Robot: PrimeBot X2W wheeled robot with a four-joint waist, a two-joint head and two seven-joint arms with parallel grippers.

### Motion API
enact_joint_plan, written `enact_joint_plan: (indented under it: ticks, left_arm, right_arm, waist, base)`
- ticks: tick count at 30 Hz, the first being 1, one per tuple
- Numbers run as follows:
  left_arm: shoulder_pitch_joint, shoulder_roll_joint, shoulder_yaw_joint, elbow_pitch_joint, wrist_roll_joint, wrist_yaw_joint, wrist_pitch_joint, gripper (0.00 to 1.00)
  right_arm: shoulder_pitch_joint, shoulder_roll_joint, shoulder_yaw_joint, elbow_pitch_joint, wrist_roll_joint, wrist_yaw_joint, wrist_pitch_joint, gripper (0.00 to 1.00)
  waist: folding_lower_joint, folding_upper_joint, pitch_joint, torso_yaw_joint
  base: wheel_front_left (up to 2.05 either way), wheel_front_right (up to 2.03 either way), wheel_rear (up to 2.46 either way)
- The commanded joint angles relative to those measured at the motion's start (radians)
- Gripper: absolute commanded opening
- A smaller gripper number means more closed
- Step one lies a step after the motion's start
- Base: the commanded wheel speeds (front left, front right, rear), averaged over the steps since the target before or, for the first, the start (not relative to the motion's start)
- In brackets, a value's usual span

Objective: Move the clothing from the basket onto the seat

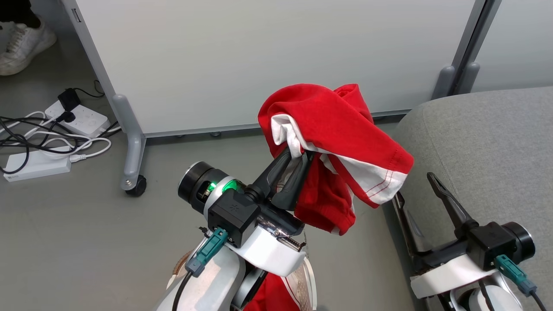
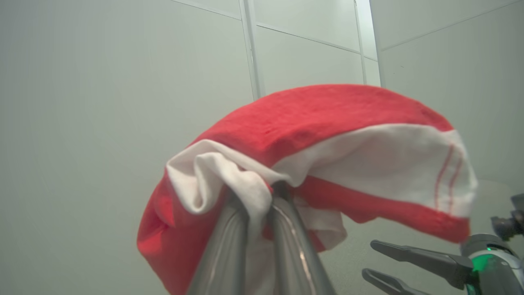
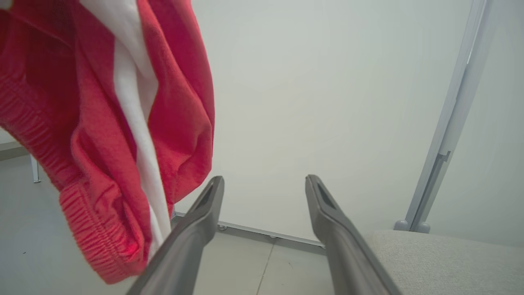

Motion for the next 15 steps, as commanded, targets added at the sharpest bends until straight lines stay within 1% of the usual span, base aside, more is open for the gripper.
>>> enact_joint_plan:
  ticks: [1, 5, 8, 12, 15]
  left_arm:
    - [0.000, 0.003, 0.006, -0.003, -0.006, 0.006, 0.000, 0.00]
    - [0.006, 0.003, 0.004, -0.006, -0.005, 0.004, 0.000, 0.00]
    - [0.010, 0.003, 0.003, -0.006, -0.004, 0.001, 0.000, 0.00]
    - [0.009, 0.003, 0.007, 0.001, 0.000, -0.004, 0.000, 0.00]
    - [0.004, 0.003, 0.008, 0.006, 0.001, -0.007, 0.000, 0.00]
  right_arm:
    - [-0.009, -0.010, -0.001, -0.005, 0.005, 0.000, -0.005, 1.00]
    - [-0.007, -0.023, 0.017, -0.033, 0.015, 0.000, -0.005, 1.00]
    - [-0.013, -0.053, 0.060, -0.081, 0.032, 0.000, -0.005, 1.00]
    - [-0.014, -0.129, 0.152, -0.174, 0.046, 0.000, -0.004, 1.00]
    - [-0.015, -0.177, 0.190, -0.232, 0.042, 0.000, -0.004, 1.00]
  waist:
    - [0.0000, 0.0000, 0.001, 0.000]
    - [0.0000, 0.0000, 0.003, -0.001]
    - [0.0000, 0.0000, 0.006, -0.001]
    - [0.0000, 0.0000, 0.011, -0.004]
    - [0.0000, 0.0000, 0.016, -0.007]
  base:
    - [0.00, 0.00, 0.00]
    - [0.00, 0.00, 0.00]
    - [0.00, 0.00, 0.00]
    - [0.00, 0.00, 0.00]
    - [0.00, 0.00, 0.00]
